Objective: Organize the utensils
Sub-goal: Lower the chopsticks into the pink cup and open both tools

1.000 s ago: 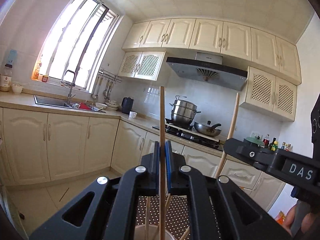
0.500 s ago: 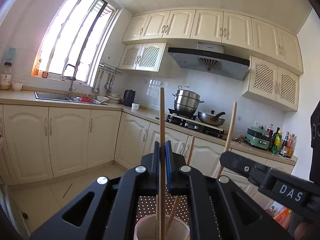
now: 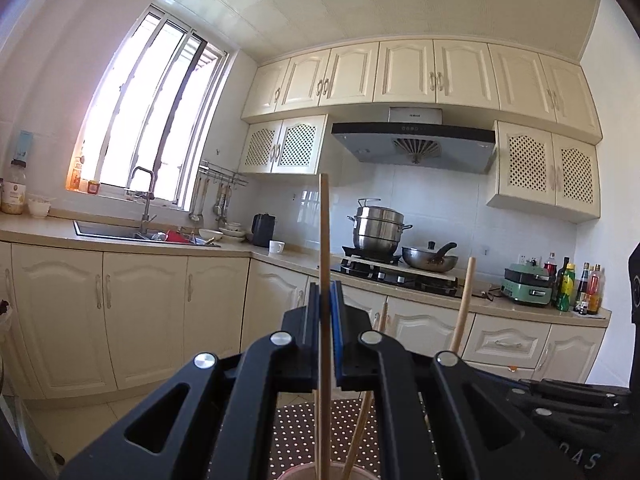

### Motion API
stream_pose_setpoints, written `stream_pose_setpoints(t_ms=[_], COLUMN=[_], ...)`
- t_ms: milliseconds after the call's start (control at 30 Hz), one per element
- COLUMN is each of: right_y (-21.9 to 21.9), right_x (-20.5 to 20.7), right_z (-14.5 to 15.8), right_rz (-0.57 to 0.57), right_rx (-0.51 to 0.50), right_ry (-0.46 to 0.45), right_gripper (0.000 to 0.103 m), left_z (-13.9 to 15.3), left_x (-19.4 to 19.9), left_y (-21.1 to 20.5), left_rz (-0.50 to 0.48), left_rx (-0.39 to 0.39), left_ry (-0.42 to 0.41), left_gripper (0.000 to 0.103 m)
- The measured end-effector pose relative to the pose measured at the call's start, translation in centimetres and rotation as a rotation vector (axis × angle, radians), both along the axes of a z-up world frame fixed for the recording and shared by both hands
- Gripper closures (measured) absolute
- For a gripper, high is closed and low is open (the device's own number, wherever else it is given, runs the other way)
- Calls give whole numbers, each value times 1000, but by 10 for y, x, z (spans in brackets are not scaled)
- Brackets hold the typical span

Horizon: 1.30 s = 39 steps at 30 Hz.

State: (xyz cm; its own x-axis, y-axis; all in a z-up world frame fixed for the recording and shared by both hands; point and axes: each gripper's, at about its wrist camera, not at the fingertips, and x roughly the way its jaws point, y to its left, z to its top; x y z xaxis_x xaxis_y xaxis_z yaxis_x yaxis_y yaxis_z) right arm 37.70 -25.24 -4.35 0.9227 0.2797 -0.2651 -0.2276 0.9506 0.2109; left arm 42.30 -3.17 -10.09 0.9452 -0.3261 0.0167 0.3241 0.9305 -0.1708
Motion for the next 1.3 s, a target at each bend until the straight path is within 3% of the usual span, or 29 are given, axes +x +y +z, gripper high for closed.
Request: stream_pose_setpoints(t_ms=[400, 433, 500, 733, 800, 867, 933, 1133, 1300], right_y=[-10, -11, -10, -6, -5, -4, -6, -21, -33], right_x=[0, 2, 4, 9, 13, 17, 19, 16, 2], right_z=[-22, -24, -28, -30, -27, -23, -13, 14, 21], right_rz=[28, 37, 52, 79, 76, 72, 66, 23, -3], right_rx=[46, 46, 54, 67, 68, 68, 86, 89, 81], right_ry=[49, 55, 69, 140, 180, 228, 265, 391, 492], right_gripper=[96, 96, 96, 96, 90, 70, 60, 60, 60], left_z=[-40, -43, -47, -43, -40, -35, -27, -2, 3], left_x=[-1, 0, 5, 20, 22, 23, 26, 26, 20], left_y=[9, 8, 9, 17, 18, 19, 17, 24, 16], left_rz=[-79, -88, -99, -149, -150, -149, -139, -79, -108], left_rx=[63, 69, 88, 101, 101, 98, 108, 127, 175], left_ry=[153, 166, 194, 317, 358, 418, 476, 653, 804], left_gripper=[96, 94, 66, 61, 61, 60, 60, 60, 56])
